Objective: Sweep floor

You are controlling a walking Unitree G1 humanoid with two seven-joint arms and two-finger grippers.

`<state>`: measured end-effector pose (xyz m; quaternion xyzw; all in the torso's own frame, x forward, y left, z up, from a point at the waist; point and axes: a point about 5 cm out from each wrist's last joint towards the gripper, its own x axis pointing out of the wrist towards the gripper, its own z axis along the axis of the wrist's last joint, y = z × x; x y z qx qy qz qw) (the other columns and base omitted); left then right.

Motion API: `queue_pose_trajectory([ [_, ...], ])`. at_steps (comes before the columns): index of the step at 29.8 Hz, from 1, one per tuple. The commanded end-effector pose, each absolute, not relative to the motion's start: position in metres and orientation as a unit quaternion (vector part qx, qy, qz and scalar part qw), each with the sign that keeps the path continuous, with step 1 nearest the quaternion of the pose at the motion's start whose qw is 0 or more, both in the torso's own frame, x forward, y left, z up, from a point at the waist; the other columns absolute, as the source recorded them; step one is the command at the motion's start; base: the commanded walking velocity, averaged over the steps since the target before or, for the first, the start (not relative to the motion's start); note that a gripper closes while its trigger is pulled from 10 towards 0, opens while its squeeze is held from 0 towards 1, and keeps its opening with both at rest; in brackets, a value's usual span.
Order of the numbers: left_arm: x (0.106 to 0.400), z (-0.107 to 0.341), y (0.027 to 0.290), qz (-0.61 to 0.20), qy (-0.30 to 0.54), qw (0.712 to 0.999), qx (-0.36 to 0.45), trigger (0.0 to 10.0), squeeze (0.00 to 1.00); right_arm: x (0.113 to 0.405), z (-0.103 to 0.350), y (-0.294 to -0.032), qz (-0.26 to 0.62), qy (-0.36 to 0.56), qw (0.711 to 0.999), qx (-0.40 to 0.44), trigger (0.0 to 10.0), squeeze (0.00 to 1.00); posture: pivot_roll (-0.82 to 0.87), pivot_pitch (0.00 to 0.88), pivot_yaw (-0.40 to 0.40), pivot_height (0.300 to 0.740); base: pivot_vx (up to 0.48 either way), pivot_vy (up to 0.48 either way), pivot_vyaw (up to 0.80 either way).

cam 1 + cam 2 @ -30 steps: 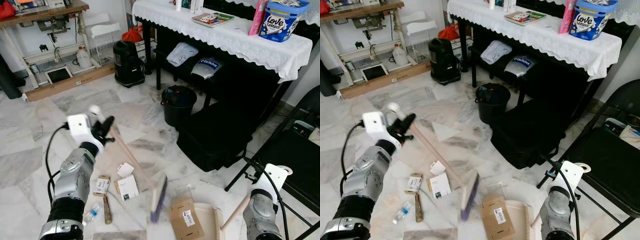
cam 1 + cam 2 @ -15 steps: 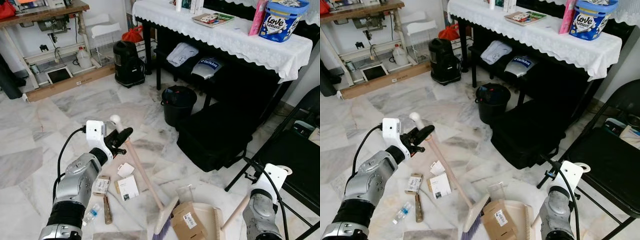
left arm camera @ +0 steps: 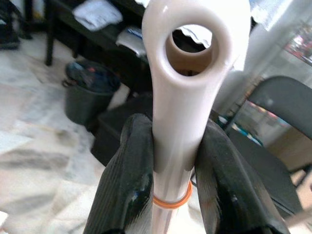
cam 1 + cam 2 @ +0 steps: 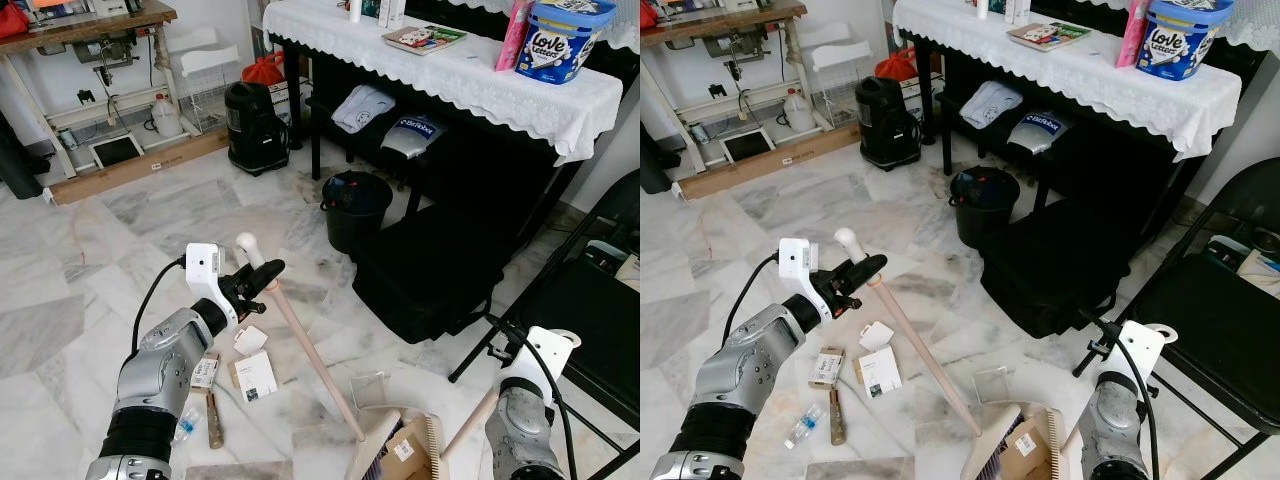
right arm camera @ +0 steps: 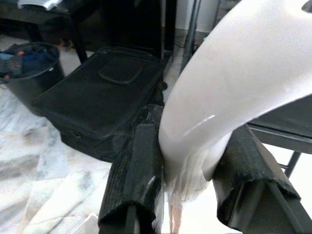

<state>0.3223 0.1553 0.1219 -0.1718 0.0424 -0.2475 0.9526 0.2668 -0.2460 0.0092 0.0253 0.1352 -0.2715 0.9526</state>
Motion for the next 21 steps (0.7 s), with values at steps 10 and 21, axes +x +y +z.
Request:
queue_pose_trajectory([
  [10, 0.337, 0.157, 0.17, -0.152, -0.06, 0.974, -0.158, 10.0, 0.0, 0.28, 0.022, -0.227, -0.206, 0.081, 0.972, 0.073, 10.0, 0.0, -0.07, 0.0, 0.004, 0.74, 0.0, 0.0, 0.0],
  [21, 0.337, 0.154, 0.17, -0.133, -0.07, 0.976, -0.159, 10.0, 0.0, 0.278, 0.031, -0.231, -0.19, 0.038, 0.977, 0.092, 10.0, 0.0, -0.08, 0.0, -0.001, 0.74, 0.0, 0.0, 0.0],
])
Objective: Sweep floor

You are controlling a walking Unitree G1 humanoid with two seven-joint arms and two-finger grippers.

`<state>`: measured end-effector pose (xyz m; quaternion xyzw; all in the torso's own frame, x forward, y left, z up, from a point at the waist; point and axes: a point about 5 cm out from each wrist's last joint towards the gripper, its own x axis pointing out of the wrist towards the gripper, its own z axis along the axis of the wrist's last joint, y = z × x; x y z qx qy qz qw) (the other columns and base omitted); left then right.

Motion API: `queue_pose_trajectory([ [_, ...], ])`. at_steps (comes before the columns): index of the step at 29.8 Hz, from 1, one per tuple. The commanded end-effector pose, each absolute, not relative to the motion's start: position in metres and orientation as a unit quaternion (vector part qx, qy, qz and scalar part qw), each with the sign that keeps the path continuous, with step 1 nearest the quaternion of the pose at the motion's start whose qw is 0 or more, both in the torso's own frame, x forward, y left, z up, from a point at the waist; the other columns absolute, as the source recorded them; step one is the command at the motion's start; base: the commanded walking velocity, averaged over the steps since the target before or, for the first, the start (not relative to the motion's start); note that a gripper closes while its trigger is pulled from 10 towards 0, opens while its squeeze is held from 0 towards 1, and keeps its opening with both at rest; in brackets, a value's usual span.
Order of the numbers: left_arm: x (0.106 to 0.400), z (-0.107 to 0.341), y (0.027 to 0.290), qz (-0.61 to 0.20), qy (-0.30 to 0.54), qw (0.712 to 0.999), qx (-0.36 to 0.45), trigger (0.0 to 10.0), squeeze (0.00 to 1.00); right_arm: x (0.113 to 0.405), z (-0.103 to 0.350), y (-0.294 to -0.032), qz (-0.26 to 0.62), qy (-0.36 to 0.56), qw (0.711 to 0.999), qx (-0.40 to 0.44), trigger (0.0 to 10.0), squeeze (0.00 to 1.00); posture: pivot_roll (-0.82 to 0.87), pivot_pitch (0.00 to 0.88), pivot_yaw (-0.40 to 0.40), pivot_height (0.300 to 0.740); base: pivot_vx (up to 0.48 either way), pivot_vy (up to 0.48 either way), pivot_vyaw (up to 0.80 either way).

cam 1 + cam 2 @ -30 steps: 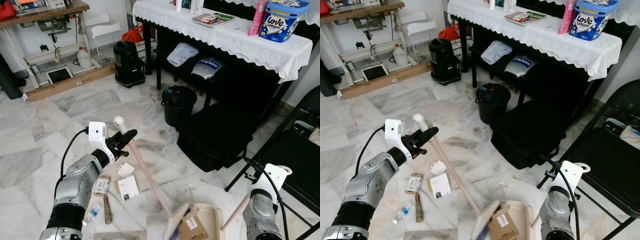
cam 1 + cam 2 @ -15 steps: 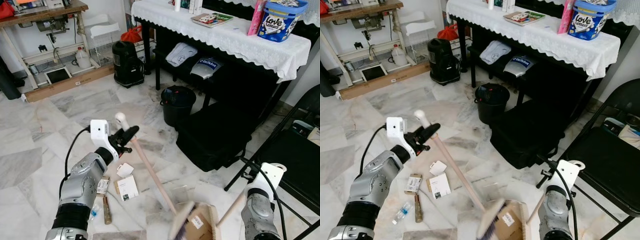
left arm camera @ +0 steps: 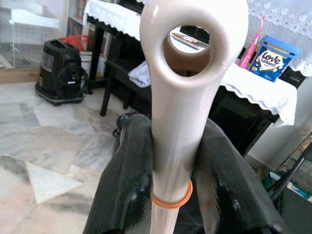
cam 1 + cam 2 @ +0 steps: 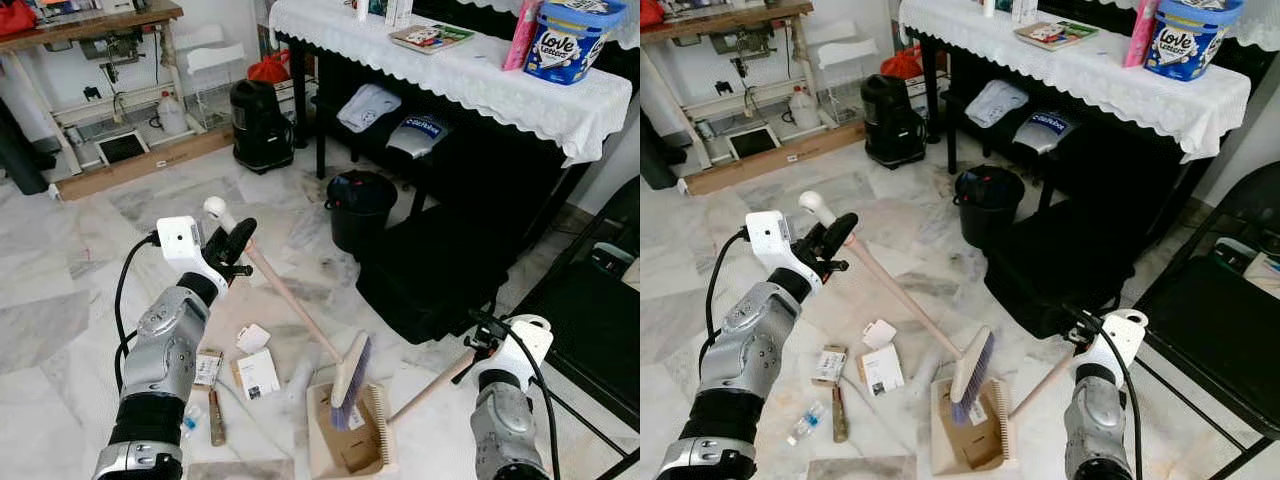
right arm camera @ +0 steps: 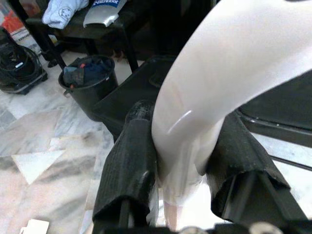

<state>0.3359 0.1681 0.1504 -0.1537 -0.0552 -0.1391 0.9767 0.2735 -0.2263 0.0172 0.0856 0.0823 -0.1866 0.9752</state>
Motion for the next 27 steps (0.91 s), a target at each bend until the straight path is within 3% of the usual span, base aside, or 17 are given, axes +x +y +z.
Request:
queue_pose_trajectory([
  [1, 0.337, 0.155, 0.17, -0.13, -0.071, 0.976, -0.159, 10.0, 0.0, 0.278, 0.032, -0.231, -0.187, 0.034, 0.977, 0.093, 10.0, 0.0, -0.08, 0.0, -0.001, 0.74, 0.0, 0.0, 0.0],
  [8, 0.339, 0.16, 0.177, -0.095, -0.092, 0.979, -0.156, 10.0, 0.0, 0.276, 0.04, -0.237, -0.184, 0.005, 0.978, 0.095, 10.0, 0.0, -0.08, 0.0, 0.001, 0.74, 0.0, 0.0, 0.0],
  [12, 0.338, 0.161, 0.193, -0.003, -0.111, 0.985, -0.131, 10.0, 0.0, 0.275, 0.048, -0.243, -0.193, -0.019, 0.976, 0.099, 10.0, 0.0, -0.09, 0.0, 0.006, 0.74, 0.0, 0.0, 0.0],
  [21, 0.332, 0.167, 0.208, 0.075, -0.145, 0.979, -0.118, 10.0, 0.0, 0.276, 0.049, -0.244, -0.194, -0.018, 0.975, 0.106, 10.0, 0.0, -0.08, 0.0, 0.004, 0.74, 0.0, 0.0, 0.0],
  [25, 0.331, 0.168, 0.209, 0.075, -0.148, 0.982, -0.091, 10.0, 0.0, 0.278, 0.051, -0.243, -0.194, -0.021, 0.975, 0.11, 10.0, 0.0, -0.08, 0.0, 0.006, 0.74, 0.0, 0.0, 0.0],
  [27, 0.33, 0.155, 0.198, 0.045, -0.126, 0.991, -0.029, 10.0, 0.0, 0.281, 0.054, -0.242, -0.194, -0.031, 0.973, 0.119, 10.0, 0.0, -0.08, 0.0, 0.011, 0.74, 0.0, 0.0, 0.0],
])
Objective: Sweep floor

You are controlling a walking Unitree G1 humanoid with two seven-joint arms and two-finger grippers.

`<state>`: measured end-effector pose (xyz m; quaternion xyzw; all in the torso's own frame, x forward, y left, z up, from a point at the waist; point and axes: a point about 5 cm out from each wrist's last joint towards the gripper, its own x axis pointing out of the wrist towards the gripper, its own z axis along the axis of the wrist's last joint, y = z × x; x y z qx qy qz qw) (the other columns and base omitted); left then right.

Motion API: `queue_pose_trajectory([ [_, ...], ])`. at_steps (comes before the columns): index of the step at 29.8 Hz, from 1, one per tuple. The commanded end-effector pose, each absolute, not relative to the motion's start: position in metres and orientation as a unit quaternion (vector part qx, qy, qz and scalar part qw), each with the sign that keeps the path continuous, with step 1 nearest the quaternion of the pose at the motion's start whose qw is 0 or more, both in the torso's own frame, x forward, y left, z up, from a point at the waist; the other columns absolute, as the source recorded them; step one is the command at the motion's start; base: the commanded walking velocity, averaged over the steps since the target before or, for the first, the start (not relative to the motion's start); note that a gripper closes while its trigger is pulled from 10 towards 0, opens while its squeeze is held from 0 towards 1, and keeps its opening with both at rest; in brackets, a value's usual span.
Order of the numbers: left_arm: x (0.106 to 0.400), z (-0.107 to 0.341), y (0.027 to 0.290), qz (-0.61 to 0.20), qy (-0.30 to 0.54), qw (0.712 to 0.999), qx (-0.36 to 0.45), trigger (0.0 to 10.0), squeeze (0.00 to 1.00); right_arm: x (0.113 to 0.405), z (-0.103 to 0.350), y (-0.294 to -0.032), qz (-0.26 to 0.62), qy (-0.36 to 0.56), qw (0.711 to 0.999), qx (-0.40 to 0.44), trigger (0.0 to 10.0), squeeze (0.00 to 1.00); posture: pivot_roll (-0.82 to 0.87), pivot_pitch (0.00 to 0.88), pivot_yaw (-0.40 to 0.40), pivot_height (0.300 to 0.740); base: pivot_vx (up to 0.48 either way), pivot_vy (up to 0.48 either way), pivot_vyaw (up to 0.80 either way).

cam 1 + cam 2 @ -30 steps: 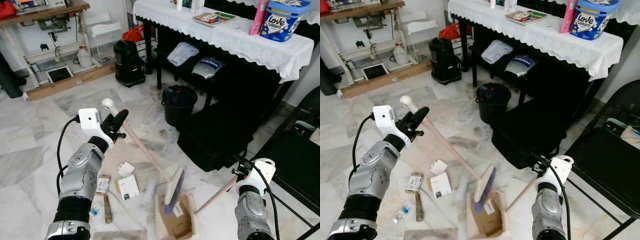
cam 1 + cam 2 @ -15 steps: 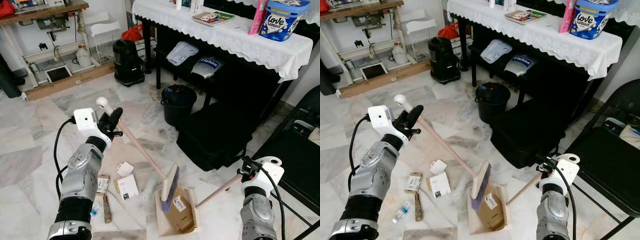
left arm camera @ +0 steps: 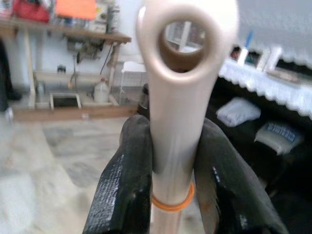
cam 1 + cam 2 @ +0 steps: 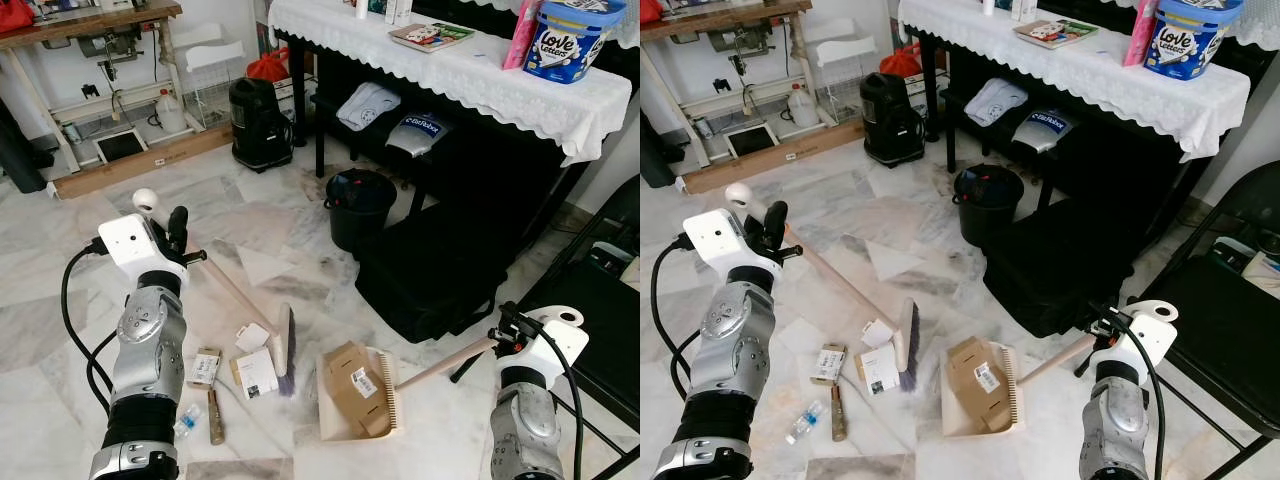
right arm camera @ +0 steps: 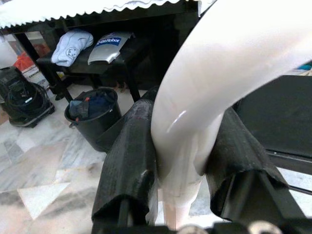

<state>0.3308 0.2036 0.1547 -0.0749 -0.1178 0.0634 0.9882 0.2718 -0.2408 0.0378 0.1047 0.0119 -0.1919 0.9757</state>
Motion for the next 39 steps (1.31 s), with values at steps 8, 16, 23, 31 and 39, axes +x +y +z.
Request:
queue_pose_trajectory([
  [8, 0.321, 0.125, 0.179, 0.032, -0.09, 0.995, 0.014, 10.0, 0.0, 0.283, 0.059, -0.239, -0.195, -0.046, 0.975, 0.093, 10.0, 0.0, -0.09, 0.0, 0.022, 0.74, 0.0, 0.0, 0.0],
  [16, 0.311, 0.108, 0.181, 0.042, -0.074, 0.996, 0.03, 10.0, 0.0, 0.282, 0.065, -0.239, -0.19, -0.057, 0.979, 0.043, 10.0, 0.0, -0.1, 0.0, 0.031, 0.74, 0.0, 0.0, 0.0],
  [23, 0.3, 0.104, 0.181, 0.05, -0.077, 0.995, 0.025, 10.0, 0.0, 0.28, 0.062, -0.226, -0.179, -0.054, 0.982, 0.033, 10.0, 0.0, -0.1, 0.0, 0.031, 0.74, 0.0, 0.0, 0.0],
  [31, 0.285, 0.1, 0.177, 0.039, -0.08, 0.995, 0.044, 10.0, 0.0, 0.273, 0.068, -0.222, -0.177, -0.07, 0.981, 0.026, 10.0, 0.0, -0.11, 0.0, 0.033, 0.74, 0.0, 0.0, 0.0],
  [39, 0.286, 0.101, 0.176, 0.042, -0.081, 0.995, 0.042, 10.0, 0.0, 0.273, 0.069, -0.221, -0.175, -0.067, 0.982, 0.023, 10.0, 0.0, -0.11, 0.0, 0.033, 0.74, 0.0, 0.0, 0.0],
])
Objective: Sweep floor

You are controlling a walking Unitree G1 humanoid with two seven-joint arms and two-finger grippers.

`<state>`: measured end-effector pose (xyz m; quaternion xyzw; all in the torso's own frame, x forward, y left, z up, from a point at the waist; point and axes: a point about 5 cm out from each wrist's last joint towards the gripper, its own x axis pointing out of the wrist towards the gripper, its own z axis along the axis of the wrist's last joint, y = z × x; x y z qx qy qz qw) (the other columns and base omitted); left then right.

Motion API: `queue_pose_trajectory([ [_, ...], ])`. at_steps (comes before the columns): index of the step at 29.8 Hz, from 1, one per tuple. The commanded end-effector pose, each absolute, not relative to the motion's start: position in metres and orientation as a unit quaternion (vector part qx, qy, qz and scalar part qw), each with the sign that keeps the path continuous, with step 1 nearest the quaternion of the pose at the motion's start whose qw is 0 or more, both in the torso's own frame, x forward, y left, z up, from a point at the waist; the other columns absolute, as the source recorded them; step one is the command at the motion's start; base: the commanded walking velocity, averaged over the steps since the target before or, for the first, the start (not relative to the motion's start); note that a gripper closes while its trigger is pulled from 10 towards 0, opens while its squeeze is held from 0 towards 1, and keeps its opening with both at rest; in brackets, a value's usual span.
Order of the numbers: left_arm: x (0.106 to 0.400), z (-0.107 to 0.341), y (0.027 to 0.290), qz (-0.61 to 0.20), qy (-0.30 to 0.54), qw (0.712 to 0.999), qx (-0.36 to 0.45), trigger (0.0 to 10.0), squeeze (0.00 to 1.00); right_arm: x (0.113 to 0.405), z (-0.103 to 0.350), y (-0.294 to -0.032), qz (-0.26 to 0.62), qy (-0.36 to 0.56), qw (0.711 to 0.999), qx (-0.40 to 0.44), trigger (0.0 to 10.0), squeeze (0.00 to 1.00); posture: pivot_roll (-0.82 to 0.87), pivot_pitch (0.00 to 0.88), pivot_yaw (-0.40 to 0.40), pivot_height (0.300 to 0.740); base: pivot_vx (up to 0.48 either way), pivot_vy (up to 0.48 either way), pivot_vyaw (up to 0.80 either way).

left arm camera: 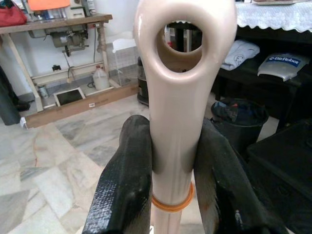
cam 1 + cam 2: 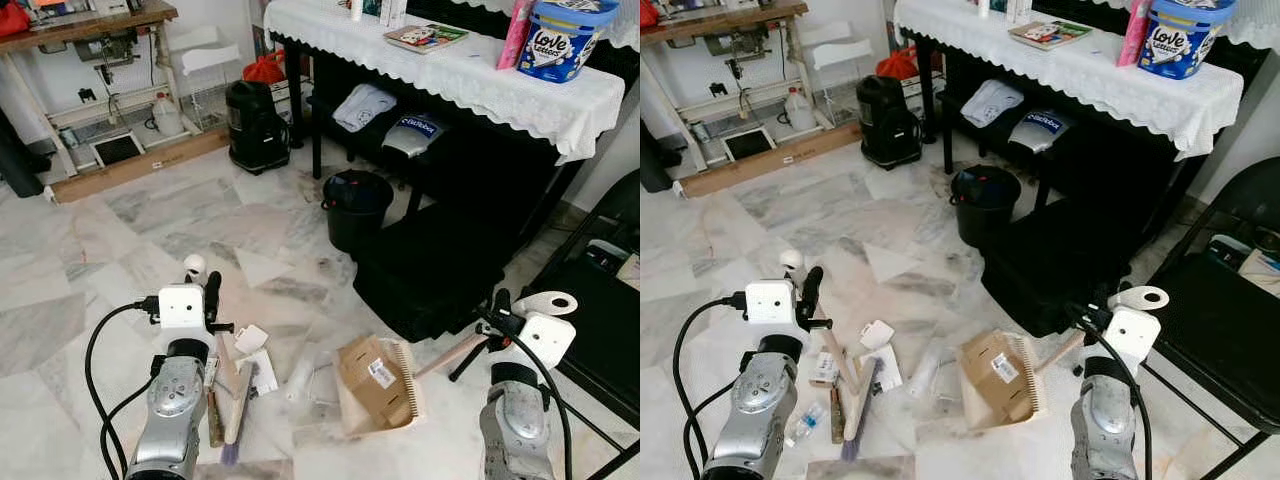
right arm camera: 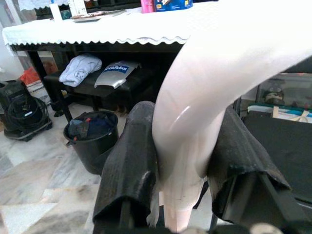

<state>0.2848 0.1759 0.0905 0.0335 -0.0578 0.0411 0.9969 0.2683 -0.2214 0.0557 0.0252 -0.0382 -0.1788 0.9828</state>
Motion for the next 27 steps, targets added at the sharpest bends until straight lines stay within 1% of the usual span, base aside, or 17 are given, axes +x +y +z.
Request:
queue_pose_trajectory([
  [1, 0.286, 0.101, 0.176, 0.042, -0.081, 0.995, 0.042, 10.0, 0.0, 0.273, 0.069, -0.221, -0.175, -0.067, 0.982, 0.023, 10.0, 0.0, -0.11, 0.0, 0.033, 0.74, 0.0, 0.0, 0.0],
  [2, 0.286, 0.101, 0.175, 0.041, -0.082, 0.995, 0.043, 10.0, 0.0, 0.273, 0.069, -0.22, -0.174, -0.066, 0.982, 0.023, 10.0, 0.0, -0.11, 0.0, 0.035, 0.74, 0.0, 0.0, 0.0],
  [6, 0.287, 0.102, 0.176, 0.041, -0.082, 0.995, 0.046, 10.0, 0.0, 0.273, 0.069, -0.218, -0.172, -0.064, 0.983, 0.022, 10.0, 0.0, -0.11, 0.0, 0.04, 0.74, 0.0, 0.0, 0.63],
  [16, 0.291, 0.106, 0.177, 0.046, -0.085, 0.994, 0.05, 10.0, 0.0, 0.278, 0.073, -0.215, -0.166, -0.065, 0.984, 0.02, 10.0, 0.0, -0.11, 0.0, 0.047, 0.74, 0.0, 0.0, 0.79],
  [27, 0.294, 0.112, 0.184, 0.071, -0.094, 0.991, 0.057, 10.0, 0.0, 0.285, 0.079, -0.215, -0.165, -0.069, 0.984, 0.026, 10.0, 0.0, -0.08, 0.0, 0.024, 0.74, 0.0, 0.0, 0.8],
])
